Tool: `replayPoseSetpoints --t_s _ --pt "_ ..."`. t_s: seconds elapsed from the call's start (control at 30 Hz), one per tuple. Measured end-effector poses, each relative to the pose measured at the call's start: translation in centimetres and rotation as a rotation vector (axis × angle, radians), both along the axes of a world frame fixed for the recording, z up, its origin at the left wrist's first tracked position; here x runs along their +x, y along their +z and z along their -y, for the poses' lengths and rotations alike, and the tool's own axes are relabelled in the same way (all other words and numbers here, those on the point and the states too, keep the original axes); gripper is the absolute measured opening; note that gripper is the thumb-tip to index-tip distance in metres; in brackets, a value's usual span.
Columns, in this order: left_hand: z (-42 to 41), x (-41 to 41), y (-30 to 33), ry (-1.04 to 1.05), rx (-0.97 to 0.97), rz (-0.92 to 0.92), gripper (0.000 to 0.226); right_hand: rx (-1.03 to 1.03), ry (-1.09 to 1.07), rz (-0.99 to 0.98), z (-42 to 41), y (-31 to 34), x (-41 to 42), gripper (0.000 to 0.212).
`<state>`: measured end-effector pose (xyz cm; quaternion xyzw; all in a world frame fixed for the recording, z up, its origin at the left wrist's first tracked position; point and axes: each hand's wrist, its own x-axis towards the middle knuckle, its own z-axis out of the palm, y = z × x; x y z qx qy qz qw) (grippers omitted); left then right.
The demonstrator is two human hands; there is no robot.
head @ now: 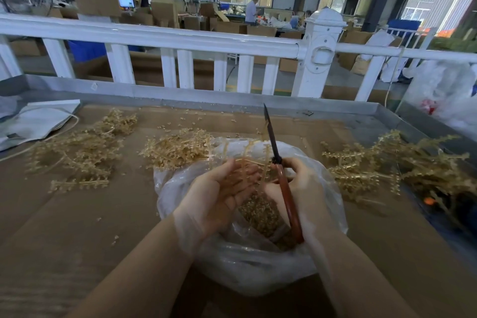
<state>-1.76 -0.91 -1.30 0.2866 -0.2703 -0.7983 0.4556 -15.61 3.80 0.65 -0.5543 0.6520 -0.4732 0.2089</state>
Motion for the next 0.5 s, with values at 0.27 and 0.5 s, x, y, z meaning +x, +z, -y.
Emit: replayPoseSetpoints --t_s 0.27,0.5 --pt "0.1 0.5 -0.3 0.080 -0.040 0.191 0.018 -0.014 0.032 -0.088 -0.6 0.7 -0.6 0.026" --pt "0.5 0.2 -0.4 0.138 -0.019 0.271 0.008 -0.019 0.104 -0.126 -0.8 1.0 -0.5 0.019"
